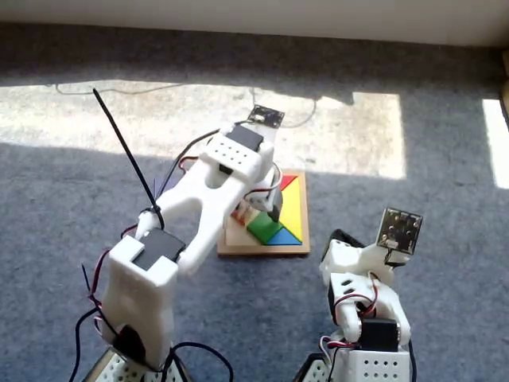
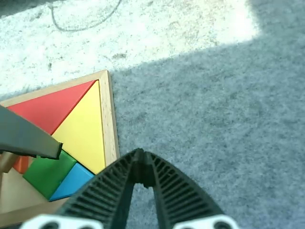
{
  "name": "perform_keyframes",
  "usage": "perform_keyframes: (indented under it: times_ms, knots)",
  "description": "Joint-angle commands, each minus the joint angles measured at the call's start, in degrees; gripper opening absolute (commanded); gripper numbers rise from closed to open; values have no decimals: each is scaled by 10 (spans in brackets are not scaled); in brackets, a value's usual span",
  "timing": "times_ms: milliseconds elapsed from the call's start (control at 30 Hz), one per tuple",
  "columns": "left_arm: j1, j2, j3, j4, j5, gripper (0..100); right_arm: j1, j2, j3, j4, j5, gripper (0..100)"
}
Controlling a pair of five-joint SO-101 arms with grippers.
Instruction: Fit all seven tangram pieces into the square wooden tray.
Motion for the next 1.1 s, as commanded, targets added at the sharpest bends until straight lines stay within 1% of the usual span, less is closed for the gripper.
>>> perform_keyframes:
  times_ms: [0, 267, 533, 633, 733, 833, 933, 1067]
  knots:
    - [-17, -32, -5, -7, 3, 284, 6, -9, 68, 1, 7, 5]
    - [-8, -29, -4, -12, 3, 284, 6, -9, 68, 1, 7, 5]
    - [52, -29, -4, -12, 3, 284, 6, -9, 68, 1, 7, 5]
    - [64, -29, -4, -19, 3, 284, 6, -9, 68, 1, 7, 5]
    - [65, -31, 18, -43, 0, 284, 6, -9, 68, 1, 7, 5]
    - [65, -36, 29, -48, -26, 284, 6, -9, 68, 1, 7, 5]
    - [60, -44, 21, -38, -26, 284, 6, -9, 68, 1, 7, 5]
    - [44, -96, 24, -10, -29, 284, 6, -9, 68, 1, 7, 5]
